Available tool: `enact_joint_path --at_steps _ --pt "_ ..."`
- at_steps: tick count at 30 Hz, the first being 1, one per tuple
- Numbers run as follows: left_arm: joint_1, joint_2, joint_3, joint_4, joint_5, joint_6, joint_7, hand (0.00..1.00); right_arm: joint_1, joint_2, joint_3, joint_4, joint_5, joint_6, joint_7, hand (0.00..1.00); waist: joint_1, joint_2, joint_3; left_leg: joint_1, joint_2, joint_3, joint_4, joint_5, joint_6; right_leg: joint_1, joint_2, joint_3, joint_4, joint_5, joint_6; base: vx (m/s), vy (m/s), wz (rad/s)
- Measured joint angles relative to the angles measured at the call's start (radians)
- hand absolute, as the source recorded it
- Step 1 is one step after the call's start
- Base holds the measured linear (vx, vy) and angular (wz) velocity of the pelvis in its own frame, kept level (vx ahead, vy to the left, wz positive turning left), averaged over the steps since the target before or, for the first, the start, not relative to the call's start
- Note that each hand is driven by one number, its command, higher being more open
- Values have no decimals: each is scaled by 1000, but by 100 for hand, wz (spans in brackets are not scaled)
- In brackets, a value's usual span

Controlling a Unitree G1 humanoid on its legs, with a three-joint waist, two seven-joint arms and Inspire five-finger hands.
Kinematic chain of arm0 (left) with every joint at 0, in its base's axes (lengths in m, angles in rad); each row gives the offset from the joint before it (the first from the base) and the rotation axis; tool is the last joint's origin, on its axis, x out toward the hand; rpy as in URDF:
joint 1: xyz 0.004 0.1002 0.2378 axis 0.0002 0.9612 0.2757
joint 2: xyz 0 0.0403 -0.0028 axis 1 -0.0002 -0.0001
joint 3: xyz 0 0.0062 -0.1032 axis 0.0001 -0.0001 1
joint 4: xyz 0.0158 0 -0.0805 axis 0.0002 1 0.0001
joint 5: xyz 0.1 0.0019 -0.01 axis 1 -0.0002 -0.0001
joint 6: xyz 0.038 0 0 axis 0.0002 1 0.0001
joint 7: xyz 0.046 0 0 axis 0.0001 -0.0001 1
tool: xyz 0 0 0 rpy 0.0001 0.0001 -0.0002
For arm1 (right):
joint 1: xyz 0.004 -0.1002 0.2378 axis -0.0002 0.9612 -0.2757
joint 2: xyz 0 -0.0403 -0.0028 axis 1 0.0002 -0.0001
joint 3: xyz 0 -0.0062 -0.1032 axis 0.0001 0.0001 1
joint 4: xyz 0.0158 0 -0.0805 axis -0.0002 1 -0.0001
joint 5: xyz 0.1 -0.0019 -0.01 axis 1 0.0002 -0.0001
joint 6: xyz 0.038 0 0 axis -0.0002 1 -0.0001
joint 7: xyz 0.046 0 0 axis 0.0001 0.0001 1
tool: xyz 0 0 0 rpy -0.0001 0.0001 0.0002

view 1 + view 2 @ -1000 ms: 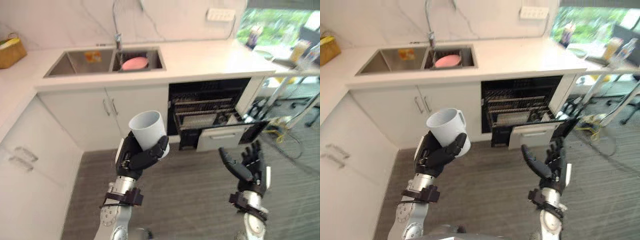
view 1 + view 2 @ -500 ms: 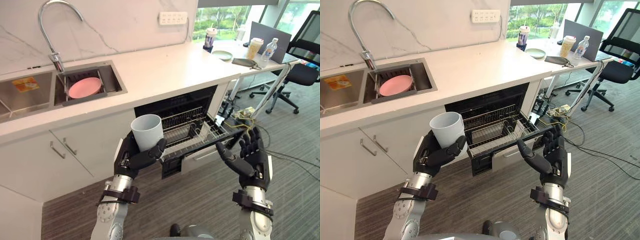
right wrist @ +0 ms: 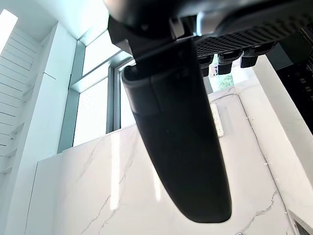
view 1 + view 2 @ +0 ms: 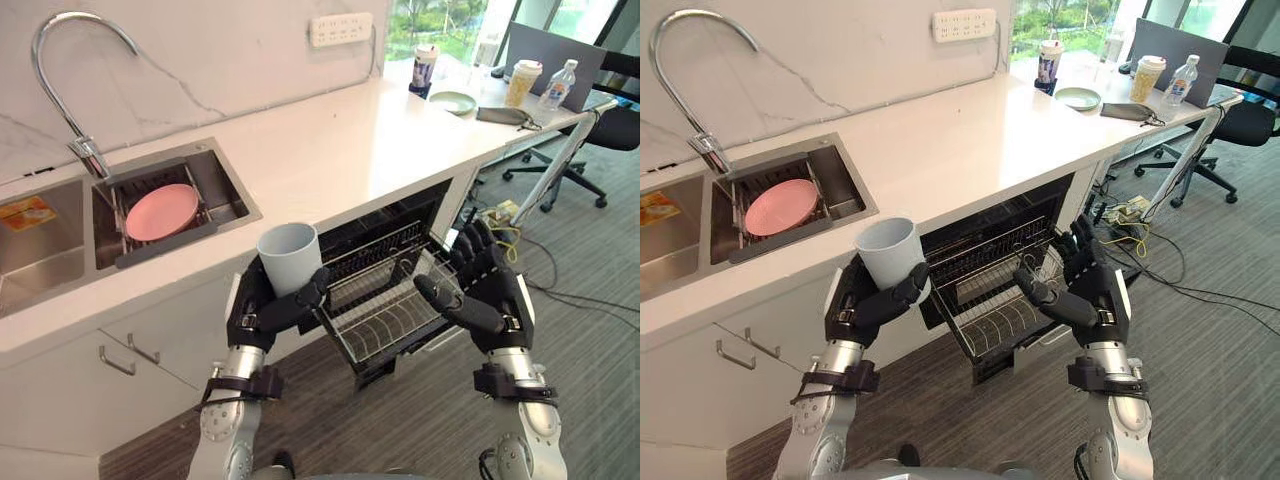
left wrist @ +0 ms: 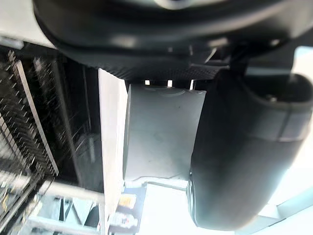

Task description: Walk over to the sink, pick up the cup, carry it to the dishwasher, place the cup inside the dishwasher, then close the dishwasher door

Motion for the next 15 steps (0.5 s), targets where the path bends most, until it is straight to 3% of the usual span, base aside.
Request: enact_joint_path --at_steps 6,9,15 --pt "-63 7 -19 25 119 -21 29 0 -7 41 0 -139 8 1 -15 100 -3 -1 -1 52 -30 12 -65 14 25 22 -25 -22 -16 33 42 53 96 -2" --pt "-94 18 -50 80 239 -37 93 0 -18 47 12 -240 69 -11 -1 100 -20 -2 -5 68 -33 29 -93 23 37 17 -25 -18 -21 52 47 -19 58 -18" --pt "-152 18 -108 149 340 -38 147 0 -38 47 86 -276 97 -10 10 100 -33 -3 -6 71 -42 78 -112 26 42 3 -32 -13 -50 74 47 -62 54 -25"
